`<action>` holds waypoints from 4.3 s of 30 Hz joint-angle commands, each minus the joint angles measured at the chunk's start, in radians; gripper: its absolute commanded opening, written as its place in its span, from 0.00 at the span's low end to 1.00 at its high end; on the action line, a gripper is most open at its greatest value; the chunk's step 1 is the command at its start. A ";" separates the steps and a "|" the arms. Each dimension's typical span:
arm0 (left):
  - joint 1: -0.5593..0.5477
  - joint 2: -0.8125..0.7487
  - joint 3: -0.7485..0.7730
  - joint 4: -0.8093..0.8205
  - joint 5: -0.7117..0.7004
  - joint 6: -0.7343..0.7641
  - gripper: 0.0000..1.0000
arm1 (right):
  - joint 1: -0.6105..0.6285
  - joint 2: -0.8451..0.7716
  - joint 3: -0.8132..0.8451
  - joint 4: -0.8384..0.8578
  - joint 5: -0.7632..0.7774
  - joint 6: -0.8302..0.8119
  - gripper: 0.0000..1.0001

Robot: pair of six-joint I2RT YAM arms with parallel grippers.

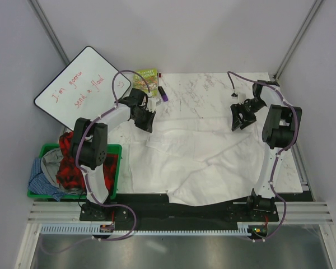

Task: Fold and stack the long sleeve shirts
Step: Fold the shirt

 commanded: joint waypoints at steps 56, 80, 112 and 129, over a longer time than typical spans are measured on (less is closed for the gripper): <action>0.112 0.121 0.216 -0.150 -0.173 0.440 0.55 | 0.032 -0.030 0.027 0.223 0.384 -0.238 0.67; 0.184 0.319 0.531 -0.043 -0.116 0.299 0.02 | 0.025 0.119 0.275 0.432 0.502 -0.082 0.00; -0.168 -0.562 -0.500 -0.060 0.030 0.480 0.61 | -0.084 -0.666 -0.696 0.078 0.231 -0.471 0.80; -0.053 -0.267 -0.382 0.012 -0.099 0.542 0.43 | -0.046 -0.447 -0.642 0.173 0.223 -0.359 0.74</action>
